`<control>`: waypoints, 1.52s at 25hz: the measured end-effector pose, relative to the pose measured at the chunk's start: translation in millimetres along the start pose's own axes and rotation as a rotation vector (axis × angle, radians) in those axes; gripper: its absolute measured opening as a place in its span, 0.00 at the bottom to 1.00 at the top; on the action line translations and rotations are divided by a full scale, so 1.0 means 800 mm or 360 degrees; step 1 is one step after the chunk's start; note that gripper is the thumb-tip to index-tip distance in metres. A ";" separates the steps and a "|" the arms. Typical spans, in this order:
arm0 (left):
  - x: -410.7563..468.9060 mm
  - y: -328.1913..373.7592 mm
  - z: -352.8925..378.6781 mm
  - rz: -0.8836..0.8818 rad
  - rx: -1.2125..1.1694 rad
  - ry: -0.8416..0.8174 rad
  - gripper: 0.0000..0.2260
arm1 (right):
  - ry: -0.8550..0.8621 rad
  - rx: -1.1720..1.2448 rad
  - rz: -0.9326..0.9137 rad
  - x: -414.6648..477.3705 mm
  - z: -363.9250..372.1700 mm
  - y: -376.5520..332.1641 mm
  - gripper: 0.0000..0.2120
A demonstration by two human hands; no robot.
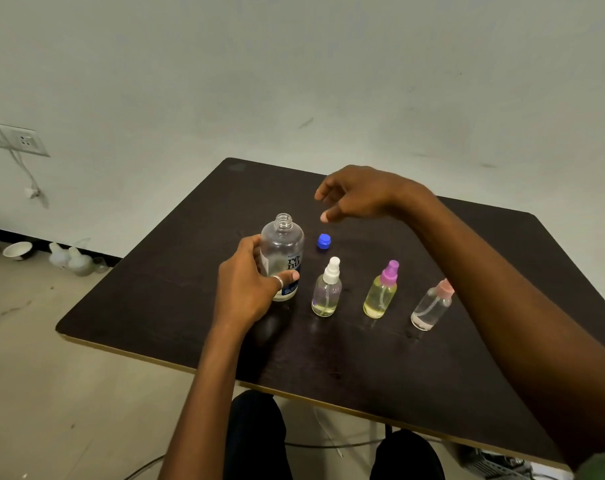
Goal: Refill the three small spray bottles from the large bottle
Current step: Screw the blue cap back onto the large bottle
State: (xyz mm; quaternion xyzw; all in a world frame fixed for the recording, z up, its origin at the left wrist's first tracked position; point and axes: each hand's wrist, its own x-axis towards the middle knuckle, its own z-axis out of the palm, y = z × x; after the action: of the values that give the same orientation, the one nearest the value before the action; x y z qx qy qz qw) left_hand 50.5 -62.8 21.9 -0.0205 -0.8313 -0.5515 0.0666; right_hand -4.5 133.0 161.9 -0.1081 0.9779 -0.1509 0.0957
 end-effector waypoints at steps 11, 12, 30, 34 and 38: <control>0.004 -0.013 0.005 0.0022 -0.0041 0.0020 0.35 | -0.0258 -0.0662 -0.0059 0.110 0.089 0.057 0.19; 0.004 -0.013 0.005 0.0022 -0.0045 0.0022 0.36 | -0.0265 -0.0678 -0.0051 0.113 0.093 0.059 0.17; 0.002 -0.013 0.004 0.0007 -0.0083 0.0040 0.35 | -0.0051 -0.0423 -0.0711 0.002 -0.035 -0.080 0.13; 0.003 -0.016 0.005 -0.0002 -0.0082 0.0042 0.36 | -0.0113 -0.0475 -0.0773 0.008 -0.019 -0.082 0.12; 0.004 -0.017 0.005 -0.0003 -0.0085 0.0038 0.37 | -0.0127 -0.0526 -0.0774 0.011 -0.013 -0.085 0.12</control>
State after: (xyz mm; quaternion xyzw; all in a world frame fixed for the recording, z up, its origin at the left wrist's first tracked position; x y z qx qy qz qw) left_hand 45.4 -64.5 8.2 -0.0149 -0.8154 -0.5738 0.0755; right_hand -2.6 70.3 192.1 -0.3593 0.9301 -0.0039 0.0761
